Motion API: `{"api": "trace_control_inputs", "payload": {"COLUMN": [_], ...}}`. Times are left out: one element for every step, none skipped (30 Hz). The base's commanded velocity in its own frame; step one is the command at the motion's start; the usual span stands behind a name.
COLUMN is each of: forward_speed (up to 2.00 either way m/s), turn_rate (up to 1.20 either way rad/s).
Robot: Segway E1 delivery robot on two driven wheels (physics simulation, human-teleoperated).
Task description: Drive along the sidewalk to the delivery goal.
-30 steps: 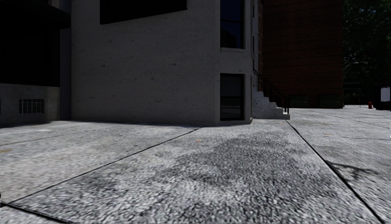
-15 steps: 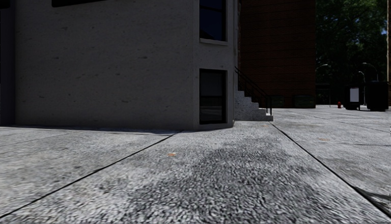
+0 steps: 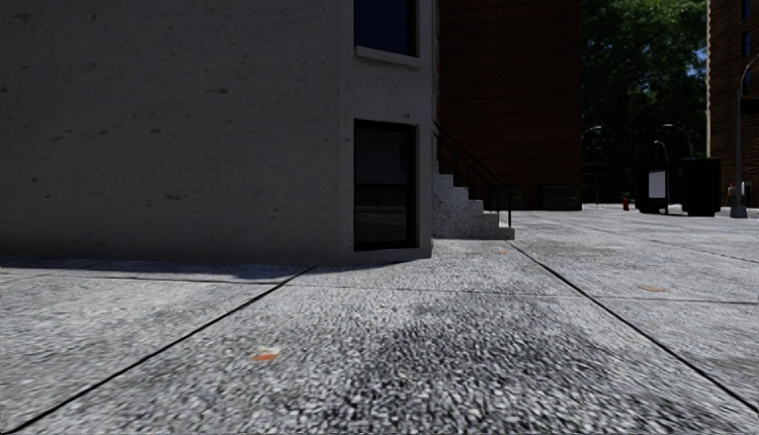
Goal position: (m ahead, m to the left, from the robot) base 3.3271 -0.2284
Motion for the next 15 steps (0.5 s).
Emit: {"api": "trace_control_inputs", "payload": {"forward_speed": [2.00, 2.00, 2.00, 2.00, 2.00, 2.00, 2.00, 2.00, 2.00, 2.00, 2.00, 2.00, 2.00, 2.00, 2.00], "turn_rate": [0.00, 0.00, 0.00, 0.00, 0.00, 0.00, 0.00, 0.00, 0.00, 0.00, 0.00, 0.00, 0.00, 0.00, 0.00]}}
